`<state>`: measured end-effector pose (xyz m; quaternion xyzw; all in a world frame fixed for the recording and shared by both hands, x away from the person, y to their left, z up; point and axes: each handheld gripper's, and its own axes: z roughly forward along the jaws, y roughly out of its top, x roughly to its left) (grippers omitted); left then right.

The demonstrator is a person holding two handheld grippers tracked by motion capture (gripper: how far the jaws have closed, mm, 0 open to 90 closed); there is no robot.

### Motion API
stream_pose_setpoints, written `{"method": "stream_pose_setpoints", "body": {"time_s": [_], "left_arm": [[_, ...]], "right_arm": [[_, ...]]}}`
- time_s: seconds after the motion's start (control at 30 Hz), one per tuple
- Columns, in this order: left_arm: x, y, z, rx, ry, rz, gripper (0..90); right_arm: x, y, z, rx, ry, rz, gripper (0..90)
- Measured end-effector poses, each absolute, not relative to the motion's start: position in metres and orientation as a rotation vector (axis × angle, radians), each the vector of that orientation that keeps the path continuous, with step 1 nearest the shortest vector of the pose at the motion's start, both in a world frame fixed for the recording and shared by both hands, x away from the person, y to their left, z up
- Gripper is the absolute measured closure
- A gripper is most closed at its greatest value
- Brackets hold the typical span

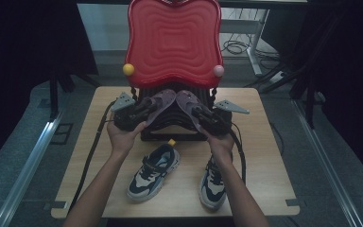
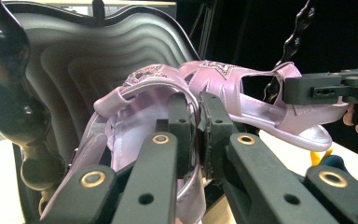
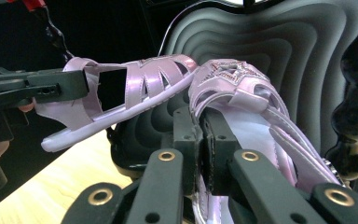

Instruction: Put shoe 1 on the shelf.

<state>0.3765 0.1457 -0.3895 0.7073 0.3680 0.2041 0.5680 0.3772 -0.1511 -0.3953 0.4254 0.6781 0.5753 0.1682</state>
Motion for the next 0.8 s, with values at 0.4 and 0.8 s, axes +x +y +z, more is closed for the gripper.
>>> {"method": "stream_pose_setpoints", "body": {"time_s": [0.4,0.8], "left_arm": [[0.385,0.145,-0.395,1.643,0.868,0.476,84.5],[0.391,0.140,-0.400,1.658,0.854,0.486,84.6]], "right_arm": [[0.386,-0.143,-0.402,1.214,1.886,1.655,85.2],[0.395,-0.132,-0.408,1.184,1.842,1.655,85.2]]}}
